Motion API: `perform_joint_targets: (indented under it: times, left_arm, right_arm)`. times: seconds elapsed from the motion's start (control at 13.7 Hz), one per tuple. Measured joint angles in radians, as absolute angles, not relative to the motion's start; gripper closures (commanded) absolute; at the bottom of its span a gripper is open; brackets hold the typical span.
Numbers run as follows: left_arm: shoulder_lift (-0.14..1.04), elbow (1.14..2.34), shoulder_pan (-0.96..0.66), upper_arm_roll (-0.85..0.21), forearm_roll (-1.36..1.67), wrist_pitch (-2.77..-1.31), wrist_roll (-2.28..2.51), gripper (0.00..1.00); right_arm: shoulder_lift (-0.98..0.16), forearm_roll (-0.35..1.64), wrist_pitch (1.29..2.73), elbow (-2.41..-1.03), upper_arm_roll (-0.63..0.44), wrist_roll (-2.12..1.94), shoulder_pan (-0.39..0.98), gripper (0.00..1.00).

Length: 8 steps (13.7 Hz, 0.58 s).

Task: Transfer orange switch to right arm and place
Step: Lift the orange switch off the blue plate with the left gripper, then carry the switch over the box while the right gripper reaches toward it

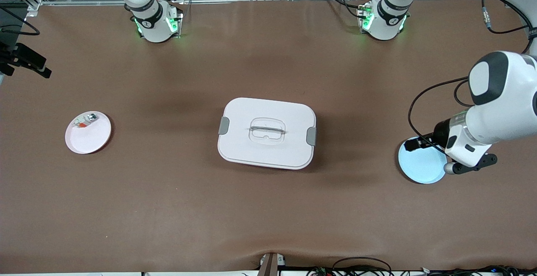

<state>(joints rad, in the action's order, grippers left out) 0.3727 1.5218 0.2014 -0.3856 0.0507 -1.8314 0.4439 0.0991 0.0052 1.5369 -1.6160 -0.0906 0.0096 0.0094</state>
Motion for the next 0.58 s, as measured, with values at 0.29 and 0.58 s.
perform_joint_targets:
  times: [0.29,0.58]
  left_arm:
    - [0.373,1.478,0.199,-0.494,0.100,-1.797,0.679,1.00]
    - [0.376,1.471,0.179,-0.617,0.103,-1.792,0.933,1.00]
  right_arm:
    - [0.099,0.005,1.535,-1.616,-0.091,0.010,0.003,0.00]
    - [0.099,0.006,1.535,-1.594,-0.090,0.010,0.000,0.00]
